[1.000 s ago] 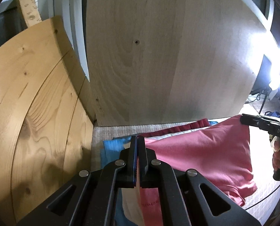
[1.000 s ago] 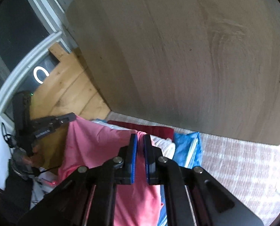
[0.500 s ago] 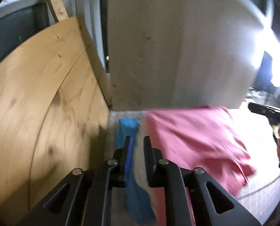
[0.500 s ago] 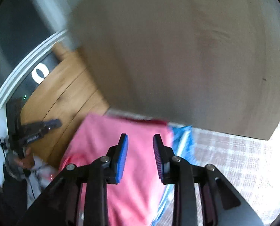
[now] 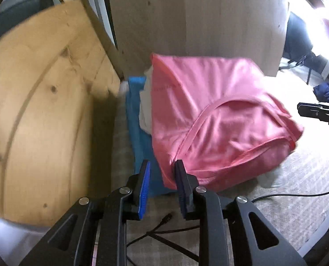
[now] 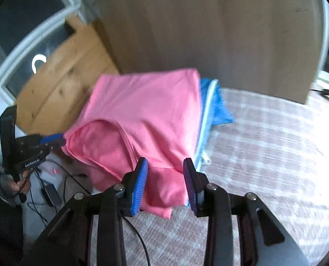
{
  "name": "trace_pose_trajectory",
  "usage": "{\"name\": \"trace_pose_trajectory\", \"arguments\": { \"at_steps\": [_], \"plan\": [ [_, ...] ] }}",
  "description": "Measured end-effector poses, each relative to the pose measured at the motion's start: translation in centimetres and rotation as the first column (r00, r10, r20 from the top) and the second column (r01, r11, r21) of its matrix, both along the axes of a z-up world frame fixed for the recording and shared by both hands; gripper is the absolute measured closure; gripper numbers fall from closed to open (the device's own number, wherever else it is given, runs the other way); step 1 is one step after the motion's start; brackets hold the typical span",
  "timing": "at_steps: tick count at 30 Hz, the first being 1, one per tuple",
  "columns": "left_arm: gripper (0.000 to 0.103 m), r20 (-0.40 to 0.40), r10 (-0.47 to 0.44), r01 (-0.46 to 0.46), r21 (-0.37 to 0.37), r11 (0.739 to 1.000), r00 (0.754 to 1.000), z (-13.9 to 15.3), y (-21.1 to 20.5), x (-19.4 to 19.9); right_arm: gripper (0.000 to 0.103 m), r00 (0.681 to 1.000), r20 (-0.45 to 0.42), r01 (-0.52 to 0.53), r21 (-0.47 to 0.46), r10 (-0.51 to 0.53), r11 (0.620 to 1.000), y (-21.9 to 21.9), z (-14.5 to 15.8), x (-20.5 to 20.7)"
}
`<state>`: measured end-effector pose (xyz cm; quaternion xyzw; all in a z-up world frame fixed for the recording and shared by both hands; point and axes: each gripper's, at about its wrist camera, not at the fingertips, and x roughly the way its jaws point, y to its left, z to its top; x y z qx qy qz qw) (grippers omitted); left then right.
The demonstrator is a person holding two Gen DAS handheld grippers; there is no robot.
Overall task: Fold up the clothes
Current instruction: 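Open both grippers and smooth the pink shirt on top of the stack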
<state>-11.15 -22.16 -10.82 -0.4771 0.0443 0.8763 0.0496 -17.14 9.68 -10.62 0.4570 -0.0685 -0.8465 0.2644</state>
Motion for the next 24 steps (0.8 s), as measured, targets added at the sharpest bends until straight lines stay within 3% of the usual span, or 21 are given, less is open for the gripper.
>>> {"name": "trace_pose_trajectory", "arguments": {
  "at_steps": [2, 5, 8, 13, 16, 19, 24],
  "plan": [
    [0.07, -0.025, -0.021, 0.021, 0.008, 1.0, 0.999, 0.5, 0.7, 0.3, 0.06, 0.999, 0.0, -0.04, 0.006, 0.04, 0.999, -0.7, -0.3, 0.8],
    [0.069, -0.01, -0.049, 0.049, -0.003, 0.999, 0.999, -0.5, 1.5, 0.1, 0.057, 0.994, 0.06, -0.1, 0.074, 0.096, 0.992, -3.3, -2.8, 1.2],
    [0.069, 0.051, -0.054, 0.055, -0.026, 0.998, 0.997, -2.0, 1.5, 0.8, 0.057, 0.99, 0.11, -0.103, 0.166, 0.085, 0.981, -3.6, -4.0, 2.8],
    [0.069, 0.073, 0.008, -0.013, 0.068, 0.998, 0.997, -1.7, -0.7, 5.1, 0.057, 0.999, 0.035, -0.013, 0.154, 0.007, 0.988, 0.1, -1.0, 8.1],
    [0.066, 0.037, 0.035, -0.038, 0.077, 0.996, 0.999, -0.5, -0.3, 6.5, 0.05, 0.997, -0.006, 0.076, 0.126, -0.076, 0.989, 1.7, 0.5, 11.0],
    [0.053, 0.0, 0.058, -0.058, 0.09, 0.994, 0.998, 0.7, 0.4, 7.8, 0.046, 0.987, -0.048, 0.158, 0.107, -0.154, 0.982, 2.6, 1.9, 13.7],
    [0.033, -0.037, 0.047, -0.039, 0.186, 0.982, 0.998, 2.6, 2.4, 9.6, 0.033, 0.974, -0.131, 0.206, 0.179, -0.184, 0.962, 0.5, 3.1, 16.4]
  ]
}}
